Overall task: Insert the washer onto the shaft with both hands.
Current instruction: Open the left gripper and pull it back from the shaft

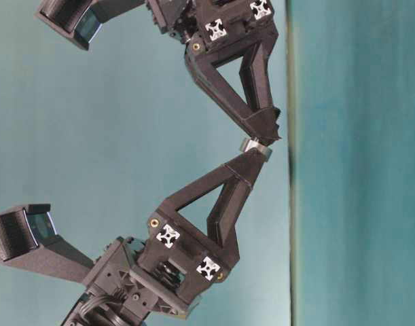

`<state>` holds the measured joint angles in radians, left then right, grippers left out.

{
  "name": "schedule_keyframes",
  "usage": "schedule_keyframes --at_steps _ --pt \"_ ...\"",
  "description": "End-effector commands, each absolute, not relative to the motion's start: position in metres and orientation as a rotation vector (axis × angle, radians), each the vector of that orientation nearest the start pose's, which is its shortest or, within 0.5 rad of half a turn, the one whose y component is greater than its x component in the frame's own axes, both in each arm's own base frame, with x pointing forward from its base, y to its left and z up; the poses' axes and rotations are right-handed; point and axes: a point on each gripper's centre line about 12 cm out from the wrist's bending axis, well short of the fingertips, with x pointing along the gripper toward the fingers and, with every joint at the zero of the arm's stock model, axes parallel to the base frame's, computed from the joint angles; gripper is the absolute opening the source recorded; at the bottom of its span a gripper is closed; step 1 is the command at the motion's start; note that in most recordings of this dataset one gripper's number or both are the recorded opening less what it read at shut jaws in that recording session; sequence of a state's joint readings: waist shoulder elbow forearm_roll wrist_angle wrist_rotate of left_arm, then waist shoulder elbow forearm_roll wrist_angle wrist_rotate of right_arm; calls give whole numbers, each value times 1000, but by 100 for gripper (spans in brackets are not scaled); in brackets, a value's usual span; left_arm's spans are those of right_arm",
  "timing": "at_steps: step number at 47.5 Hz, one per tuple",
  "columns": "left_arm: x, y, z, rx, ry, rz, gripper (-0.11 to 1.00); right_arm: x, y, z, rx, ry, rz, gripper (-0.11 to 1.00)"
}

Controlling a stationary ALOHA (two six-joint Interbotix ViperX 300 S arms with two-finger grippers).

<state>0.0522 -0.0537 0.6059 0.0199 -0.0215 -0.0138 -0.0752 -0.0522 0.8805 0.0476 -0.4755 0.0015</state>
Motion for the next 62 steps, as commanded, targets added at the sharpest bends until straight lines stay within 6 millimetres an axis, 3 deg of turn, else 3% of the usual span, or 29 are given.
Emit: schedule_keyframes --at_steps 1,33,62 --pt "399 26 223 -2 503 60 78 359 -28 176 53 327 -100 0" --pt "385 28 224 87 509 43 78 357 -24 173 57 351 -91 0" --pt "349 22 226 86 504 36 78 356 -24 171 55 371 -90 0"
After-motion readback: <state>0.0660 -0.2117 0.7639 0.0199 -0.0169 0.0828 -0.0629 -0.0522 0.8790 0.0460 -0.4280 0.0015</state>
